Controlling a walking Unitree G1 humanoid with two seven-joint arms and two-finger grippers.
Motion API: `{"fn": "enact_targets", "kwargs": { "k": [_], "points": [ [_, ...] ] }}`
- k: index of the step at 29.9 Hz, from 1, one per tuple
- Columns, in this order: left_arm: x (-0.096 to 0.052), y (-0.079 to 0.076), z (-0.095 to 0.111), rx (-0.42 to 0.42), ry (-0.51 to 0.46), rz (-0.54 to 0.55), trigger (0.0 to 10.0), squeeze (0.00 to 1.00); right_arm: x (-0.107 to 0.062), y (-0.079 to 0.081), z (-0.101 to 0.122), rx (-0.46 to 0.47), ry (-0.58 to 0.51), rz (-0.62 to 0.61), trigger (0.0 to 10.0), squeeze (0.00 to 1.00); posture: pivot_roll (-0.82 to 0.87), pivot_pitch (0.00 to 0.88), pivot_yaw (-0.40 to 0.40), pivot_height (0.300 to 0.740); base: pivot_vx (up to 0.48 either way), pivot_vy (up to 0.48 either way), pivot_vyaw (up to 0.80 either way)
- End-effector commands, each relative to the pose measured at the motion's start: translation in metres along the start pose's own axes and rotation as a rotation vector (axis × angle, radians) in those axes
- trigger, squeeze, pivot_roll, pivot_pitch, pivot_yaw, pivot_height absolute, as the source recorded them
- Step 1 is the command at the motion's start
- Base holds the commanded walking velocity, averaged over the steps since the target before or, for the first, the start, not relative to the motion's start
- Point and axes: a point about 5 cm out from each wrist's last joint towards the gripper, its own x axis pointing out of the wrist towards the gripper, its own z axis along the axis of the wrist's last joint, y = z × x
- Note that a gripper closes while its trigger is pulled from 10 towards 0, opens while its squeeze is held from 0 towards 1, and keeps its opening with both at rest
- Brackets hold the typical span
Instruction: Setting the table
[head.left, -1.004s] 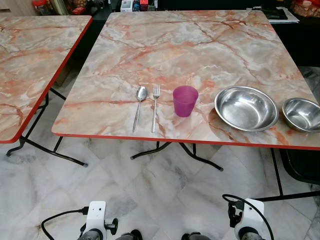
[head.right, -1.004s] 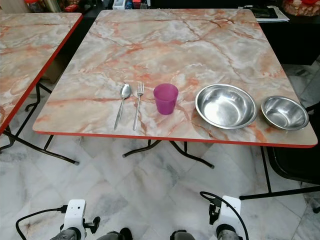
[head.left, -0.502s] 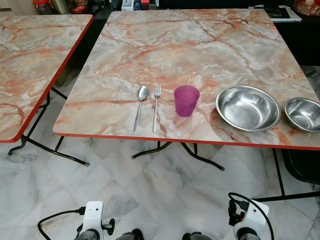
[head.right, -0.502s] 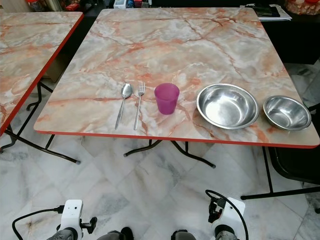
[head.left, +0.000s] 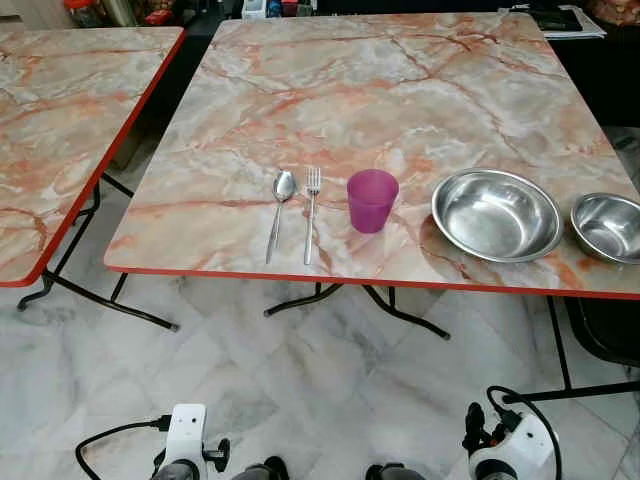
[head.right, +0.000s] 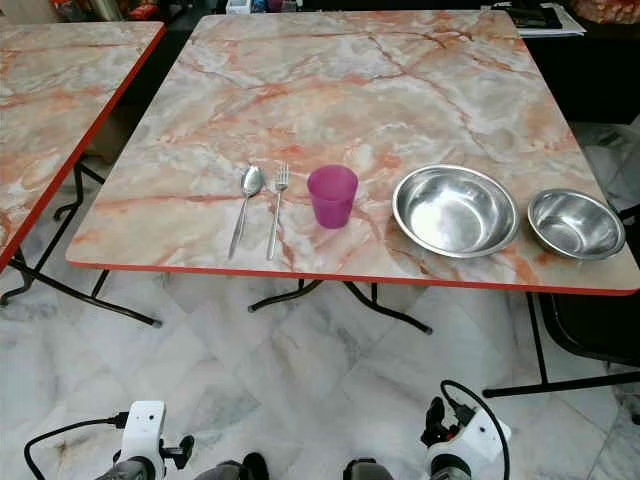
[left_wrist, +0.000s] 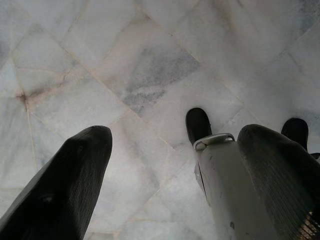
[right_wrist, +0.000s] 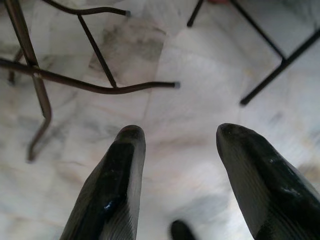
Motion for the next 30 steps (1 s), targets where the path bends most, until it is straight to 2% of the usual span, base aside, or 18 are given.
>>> {"fn": "enact_targets", "kwargs": {
  "k": [1,4,8,15,16,17,18,19,25,30],
  "points": [
    [-0.003,0.004,-0.013,-0.005,0.046,0.007,10.0,0.00,-0.004,-0.003,-0.003,-0.091,0.000,0.003,10.0,0.00,-0.11,0.192,0.060,0.740,0.000,0.000,0.00],
    [-0.003,0.004,-0.013,-0.005,0.046,0.007,10.0,0.00,-0.004,-0.003,-0.003,-0.091,0.000,0.003,10.0,0.00,-0.11,0.192,0.060,0.740,0.000,0.000,0.00],
    [-0.003,0.003,-0.013,-0.003,0.046,0.006,10.0,0.00,-0.003,-0.003,0.002,-0.190,-0.034,0.021,10.0,0.00,-0.11,0.191,0.059,0.740,0.000,0.000,0.00],
    [-0.003,0.003,-0.013,-0.003,0.047,0.005,10.0,0.00,-0.003,-0.002,0.005,-0.240,-0.065,0.031,10.0,0.00,-0.11,0.193,0.061,0.740,0.000,0.000,0.00],
    [-0.003,0.003,-0.013,-0.002,0.047,0.005,10.0,0.00,0.015,-0.016,0.043,-0.250,-0.149,0.024,10.0,0.00,-0.11,0.194,0.063,0.740,0.000,0.000,0.00],
    [-0.003,0.003,-0.013,-0.002,0.047,0.005,10.0,0.00,0.015,-0.016,0.043,-0.250,-0.149,0.024,10.0,0.00,-0.11,0.194,0.063,0.740,0.000,0.000,0.00],
    [-0.003,0.003,-0.013,-0.001,0.047,0.005,10.0,0.00,0.030,-0.030,0.080,-0.263,-0.194,0.007,10.0,0.00,-0.11,0.193,0.064,0.740,0.000,0.000,0.00],
    [-0.003,0.003,-0.013,0.000,0.047,0.005,10.0,0.00,0.042,-0.042,0.128,-0.272,-0.269,0.006,10.0,0.00,-0.11,0.193,0.064,0.740,0.000,0.000,0.00],
    [-0.003,0.004,-0.013,0.002,0.046,0.005,10.0,0.00,0.044,-0.033,0.151,-0.259,-0.385,0.025,10.0,0.00,-0.11,0.193,0.066,0.740,0.000,0.000,0.00],
    [-0.003,0.004,-0.013,0.003,0.047,0.004,10.0,0.00,0.041,-0.032,0.151,-0.259,-0.417,0.030,10.0,0.00,-0.11,0.192,0.065,0.740,0.000,0.000,0.00]
  ]
}}
